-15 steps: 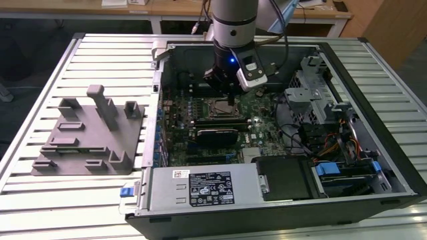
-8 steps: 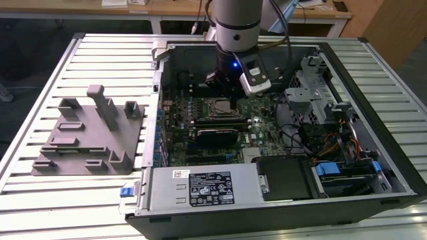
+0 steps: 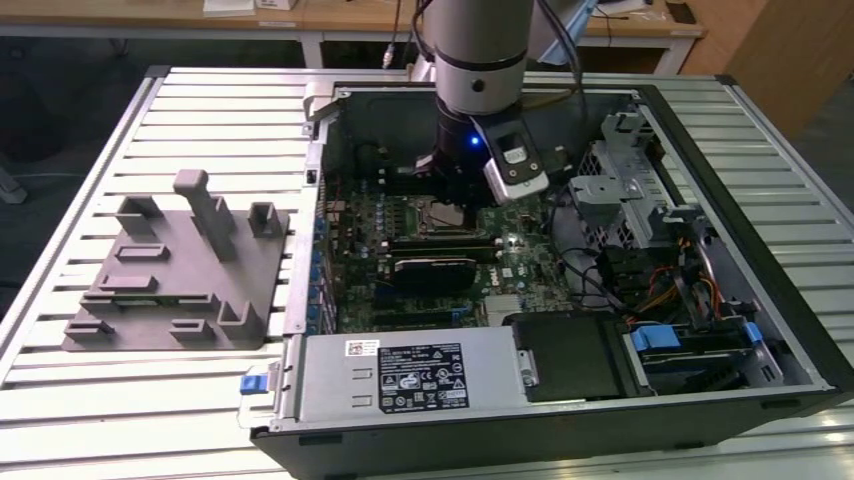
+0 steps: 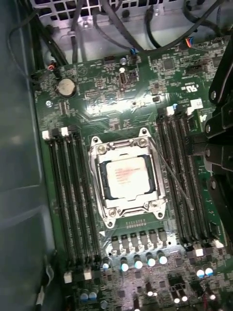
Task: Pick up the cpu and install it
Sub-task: 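Install the second cpu locking lever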
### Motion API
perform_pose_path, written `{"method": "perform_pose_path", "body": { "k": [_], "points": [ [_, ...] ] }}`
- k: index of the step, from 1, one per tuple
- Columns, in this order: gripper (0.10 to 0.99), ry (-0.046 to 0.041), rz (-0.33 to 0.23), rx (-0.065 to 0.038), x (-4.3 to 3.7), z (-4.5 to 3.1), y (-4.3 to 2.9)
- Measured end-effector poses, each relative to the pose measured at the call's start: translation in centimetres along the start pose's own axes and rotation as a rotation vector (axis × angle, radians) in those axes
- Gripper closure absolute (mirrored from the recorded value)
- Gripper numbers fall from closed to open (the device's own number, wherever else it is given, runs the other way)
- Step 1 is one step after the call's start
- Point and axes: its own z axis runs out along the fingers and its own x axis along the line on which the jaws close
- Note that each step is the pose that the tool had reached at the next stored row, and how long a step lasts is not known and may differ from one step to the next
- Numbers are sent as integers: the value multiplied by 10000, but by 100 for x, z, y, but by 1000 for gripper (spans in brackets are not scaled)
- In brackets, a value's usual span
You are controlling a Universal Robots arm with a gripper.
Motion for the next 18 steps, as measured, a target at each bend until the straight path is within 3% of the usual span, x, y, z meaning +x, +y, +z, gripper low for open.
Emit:
{"method": "perform_pose_path", "body": {
  "k": [8, 18],
  "points": [
    [980, 56, -569, -288, 75, 61, -18],
    [980, 95, -568, -526, 249, 106, -30]
  ]
}}
